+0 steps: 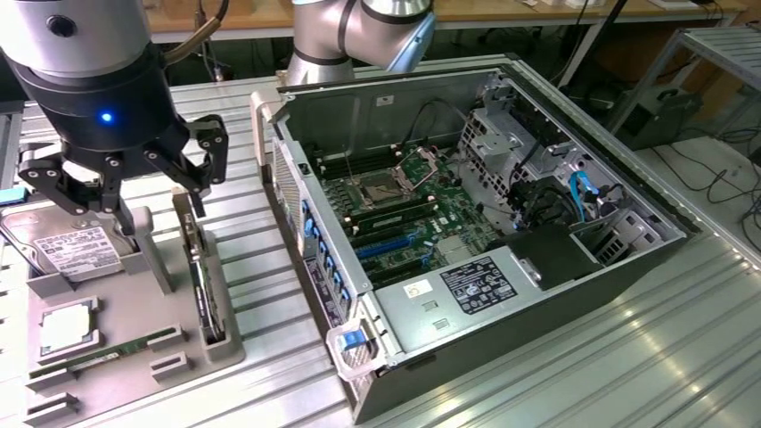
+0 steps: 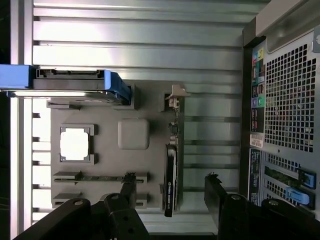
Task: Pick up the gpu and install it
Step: 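Pick up the gpu and move the gpu toward the slot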
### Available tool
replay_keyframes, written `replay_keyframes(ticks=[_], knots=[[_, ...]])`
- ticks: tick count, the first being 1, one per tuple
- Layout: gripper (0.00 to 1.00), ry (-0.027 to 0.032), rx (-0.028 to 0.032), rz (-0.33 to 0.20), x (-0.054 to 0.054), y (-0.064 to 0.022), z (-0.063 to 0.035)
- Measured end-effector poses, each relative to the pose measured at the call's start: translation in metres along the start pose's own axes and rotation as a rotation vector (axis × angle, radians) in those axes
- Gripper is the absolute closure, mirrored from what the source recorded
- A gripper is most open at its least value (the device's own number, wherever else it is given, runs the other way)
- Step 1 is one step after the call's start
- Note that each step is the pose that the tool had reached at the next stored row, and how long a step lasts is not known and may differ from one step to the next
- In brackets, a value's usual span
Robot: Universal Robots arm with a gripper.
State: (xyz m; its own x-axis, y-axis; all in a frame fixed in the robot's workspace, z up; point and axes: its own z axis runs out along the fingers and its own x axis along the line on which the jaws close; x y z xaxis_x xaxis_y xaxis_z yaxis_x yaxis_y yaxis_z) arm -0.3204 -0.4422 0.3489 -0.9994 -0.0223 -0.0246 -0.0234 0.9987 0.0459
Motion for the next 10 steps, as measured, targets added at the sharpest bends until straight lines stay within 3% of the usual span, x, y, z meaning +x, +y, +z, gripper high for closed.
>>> replay_keyframes(ticks=[10], knots=[[0.34,0.0001,0.0001,0.000,0.0003,-0.0005,0.0098]])
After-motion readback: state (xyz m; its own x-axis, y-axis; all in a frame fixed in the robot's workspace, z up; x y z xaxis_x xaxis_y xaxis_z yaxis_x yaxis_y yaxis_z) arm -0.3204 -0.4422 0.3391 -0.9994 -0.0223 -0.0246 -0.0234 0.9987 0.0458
